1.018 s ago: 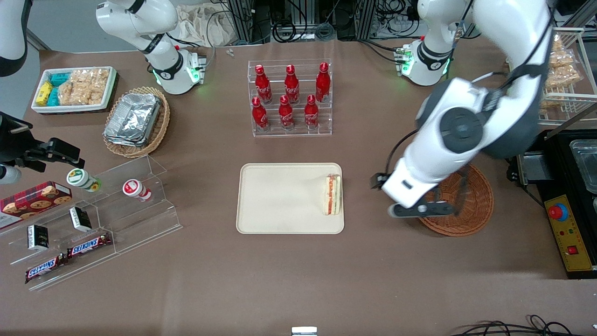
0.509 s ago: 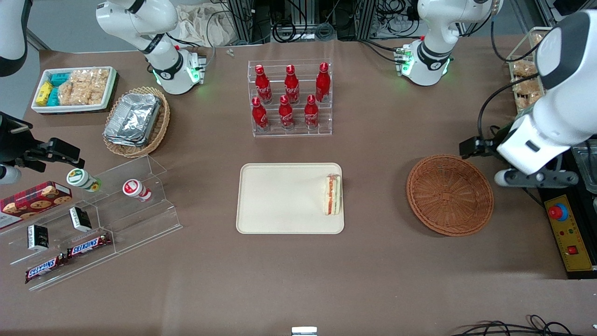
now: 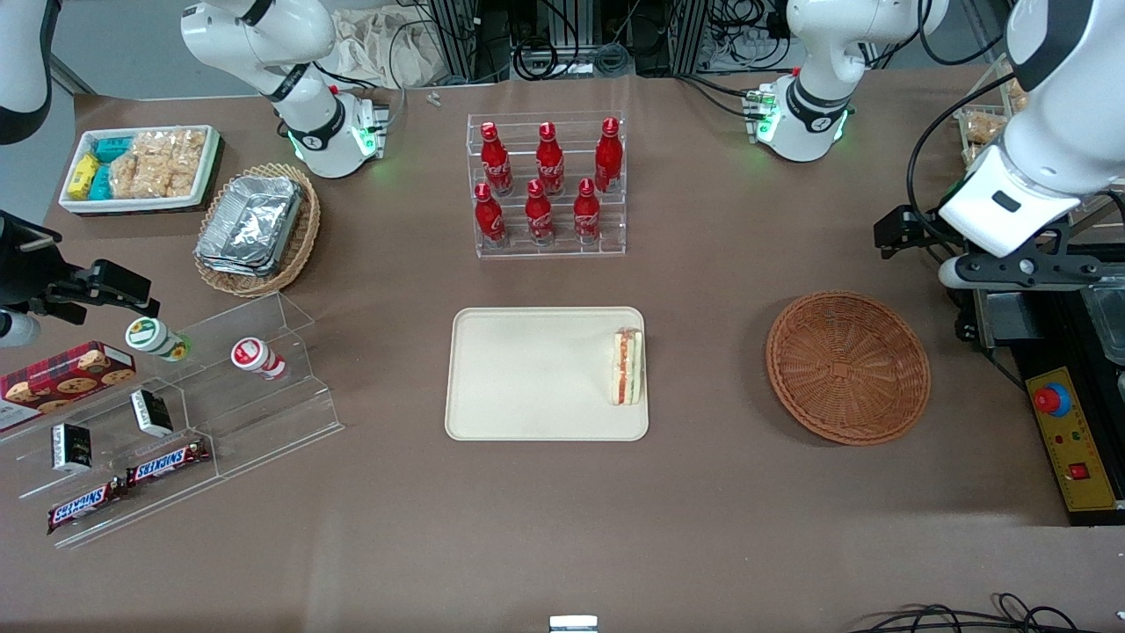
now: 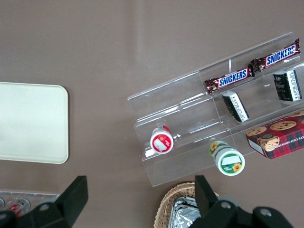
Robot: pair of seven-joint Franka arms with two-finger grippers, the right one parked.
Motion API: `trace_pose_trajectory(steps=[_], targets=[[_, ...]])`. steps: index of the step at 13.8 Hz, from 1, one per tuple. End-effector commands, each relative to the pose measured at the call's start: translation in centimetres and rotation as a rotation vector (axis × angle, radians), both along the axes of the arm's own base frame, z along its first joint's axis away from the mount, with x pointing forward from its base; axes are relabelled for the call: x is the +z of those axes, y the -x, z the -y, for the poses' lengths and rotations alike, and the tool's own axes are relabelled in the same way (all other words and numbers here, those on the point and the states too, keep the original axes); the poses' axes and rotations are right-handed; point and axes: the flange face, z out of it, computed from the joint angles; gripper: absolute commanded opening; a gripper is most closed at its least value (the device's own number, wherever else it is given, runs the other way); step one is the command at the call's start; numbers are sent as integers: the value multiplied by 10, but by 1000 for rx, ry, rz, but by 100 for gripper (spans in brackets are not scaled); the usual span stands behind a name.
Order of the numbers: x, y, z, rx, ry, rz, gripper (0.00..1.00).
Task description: Place sandwich from basket to tray
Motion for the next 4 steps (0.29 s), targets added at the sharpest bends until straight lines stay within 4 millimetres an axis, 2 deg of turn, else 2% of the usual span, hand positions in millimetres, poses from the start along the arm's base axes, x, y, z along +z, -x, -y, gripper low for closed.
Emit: trace_pose_trajectory(steps=[1,4], targets=[[-4,12,-1,1,-4,24,100],[2,2,1,-1,1,20,100]])
